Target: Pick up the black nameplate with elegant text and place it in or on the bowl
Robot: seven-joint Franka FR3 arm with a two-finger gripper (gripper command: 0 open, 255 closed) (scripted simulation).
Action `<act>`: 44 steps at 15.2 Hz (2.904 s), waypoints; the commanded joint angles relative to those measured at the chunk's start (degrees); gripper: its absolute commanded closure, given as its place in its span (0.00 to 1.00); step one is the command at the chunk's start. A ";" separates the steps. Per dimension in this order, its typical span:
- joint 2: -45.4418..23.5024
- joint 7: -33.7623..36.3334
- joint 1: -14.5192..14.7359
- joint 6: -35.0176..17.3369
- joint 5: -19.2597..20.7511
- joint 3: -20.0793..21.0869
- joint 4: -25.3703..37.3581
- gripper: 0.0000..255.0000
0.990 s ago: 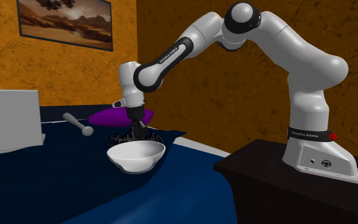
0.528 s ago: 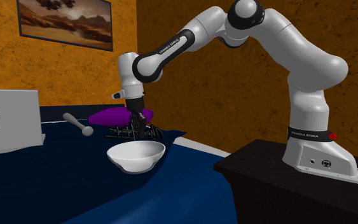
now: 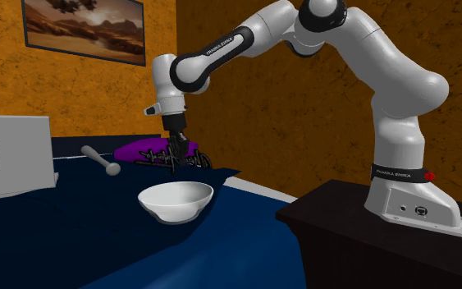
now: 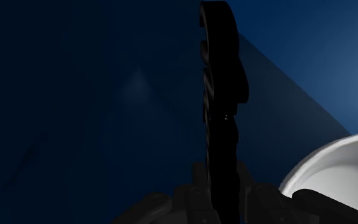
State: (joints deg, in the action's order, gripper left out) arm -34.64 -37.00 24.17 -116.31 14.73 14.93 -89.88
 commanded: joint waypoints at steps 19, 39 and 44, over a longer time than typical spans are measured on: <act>9.34 7.60 4.86 4.24 -2.30 3.79 -5.77 1.00; 5.63 13.71 8.29 -4.22 -0.36 4.18 -11.24 1.00; 5.63 13.71 8.29 -4.22 -0.36 4.18 -11.24 1.00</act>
State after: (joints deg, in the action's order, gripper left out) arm -29.02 -23.29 32.47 -120.52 14.37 19.12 -101.13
